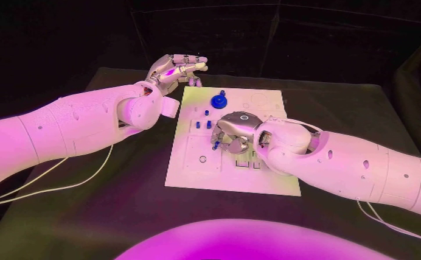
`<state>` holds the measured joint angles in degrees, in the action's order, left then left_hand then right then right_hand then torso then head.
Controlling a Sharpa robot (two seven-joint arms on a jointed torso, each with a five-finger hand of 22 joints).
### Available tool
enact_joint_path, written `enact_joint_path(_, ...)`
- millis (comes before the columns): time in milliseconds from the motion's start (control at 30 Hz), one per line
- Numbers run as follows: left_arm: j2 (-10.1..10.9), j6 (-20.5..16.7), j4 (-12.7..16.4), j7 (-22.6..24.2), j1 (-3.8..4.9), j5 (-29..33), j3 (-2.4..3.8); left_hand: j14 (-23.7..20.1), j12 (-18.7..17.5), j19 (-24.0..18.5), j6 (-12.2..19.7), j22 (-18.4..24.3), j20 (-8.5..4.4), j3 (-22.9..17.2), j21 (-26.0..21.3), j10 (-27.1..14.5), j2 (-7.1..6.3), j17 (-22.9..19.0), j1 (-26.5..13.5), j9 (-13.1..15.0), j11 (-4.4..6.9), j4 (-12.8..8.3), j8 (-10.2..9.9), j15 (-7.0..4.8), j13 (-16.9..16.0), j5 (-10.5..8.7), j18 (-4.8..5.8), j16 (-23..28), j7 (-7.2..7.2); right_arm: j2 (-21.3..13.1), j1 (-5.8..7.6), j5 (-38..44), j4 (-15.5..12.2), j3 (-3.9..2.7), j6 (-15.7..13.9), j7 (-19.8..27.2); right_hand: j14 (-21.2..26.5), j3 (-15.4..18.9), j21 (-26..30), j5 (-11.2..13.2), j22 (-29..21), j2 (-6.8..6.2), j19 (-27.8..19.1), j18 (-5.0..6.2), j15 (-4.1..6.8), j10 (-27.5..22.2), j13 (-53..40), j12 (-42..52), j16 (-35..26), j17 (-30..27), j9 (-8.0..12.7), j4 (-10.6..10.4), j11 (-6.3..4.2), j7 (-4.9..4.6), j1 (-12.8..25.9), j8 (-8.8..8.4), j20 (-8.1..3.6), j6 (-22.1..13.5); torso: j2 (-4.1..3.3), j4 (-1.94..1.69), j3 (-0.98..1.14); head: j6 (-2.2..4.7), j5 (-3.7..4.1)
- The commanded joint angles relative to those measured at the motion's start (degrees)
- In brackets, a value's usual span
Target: Assemble the parts on the task board
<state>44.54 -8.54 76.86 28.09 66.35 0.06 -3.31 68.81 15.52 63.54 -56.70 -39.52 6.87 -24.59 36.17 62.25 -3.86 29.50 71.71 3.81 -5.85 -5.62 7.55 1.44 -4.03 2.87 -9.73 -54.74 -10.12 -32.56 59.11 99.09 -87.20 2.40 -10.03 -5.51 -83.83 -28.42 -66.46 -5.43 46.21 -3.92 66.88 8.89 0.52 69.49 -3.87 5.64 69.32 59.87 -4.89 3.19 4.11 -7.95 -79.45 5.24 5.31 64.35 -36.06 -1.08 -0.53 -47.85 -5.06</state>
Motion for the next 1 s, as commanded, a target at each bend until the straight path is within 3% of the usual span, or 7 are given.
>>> enact_joint_path(33, -0.05, 0.82, 0.02, -0.07, 0.09, 0.2, 0.06, -0.42, -0.35, -0.15, 0.2, 0.09, 0.29, 0.36, -0.35, -0.18, 0.13, -0.1, 0.39, -0.07, -0.32, -0.09, -0.27, -0.05, 0.09, -0.04, -0.71, 0.24, -0.25, 0.17, -0.04, 0.91, 0.27, 0.06, 0.19, -0.1, -2.06, -0.02, -0.41, -0.25, 0.11, 0.09, 0.35, -0.68, 0.07, -0.24, 0.07, -0.23, 0.44, 0.12, -0.1, -0.46, 0.19, -0.25, 0.61, 0.12, 0.12, 0.06, -0.01, 0.0, -0.01, 0.03, -0.14)
enact_joint_path(833, 0.0, 1.37, -0.08, -0.73, 0.09, 0.2, 0.06, -0.42, -0.4, -0.09, 0.37, 0.17, 0.34, 0.48, -0.43, -0.37, 0.13, -0.13, 0.39, -0.07, -0.41, -0.07, -0.34, 0.01, 0.1, -0.04, -0.7, 0.23, -0.34, 1.2, -0.19, 1.61, 0.35, 0.06, 3.55, -0.48, -1.97, 0.33, -0.26, -0.09, -0.25, -0.13, 0.04, -0.61, -0.04, -0.52, 0.09, -0.57, 0.5, 0.01, -0.05, -0.61, 0.3, -0.32, 1.01, -0.08, 0.22, -0.21, 0.01, -0.01, -0.02, -0.3, -0.19)
enact_joint_path(1000, 0.01, 1.47, -0.07, -0.84, 0.09, 0.2, 0.06, -0.42, -0.4, -0.09, 0.37, 0.17, 0.34, 0.48, -0.43, -0.37, 0.13, -0.13, 0.39, -0.07, -0.41, -0.07, -0.34, 0.01, 0.1, -0.04, -0.7, 0.23, -0.34, 1.35, -0.2, 1.8, 0.61, 0.07, 3.24, -0.93, -0.73, 2.01, 2.74, -0.96, -5.25, -1.96, -3.23, 0.18, -1.4, -6.05, 0.38, -2.16, -1.85, -3.46, 0.79, -1.6, 1.83, -1.73, 3.04, -1.72, 1.16, -3.76, 0.01, 0.02, -0.05, -0.3, -0.16)
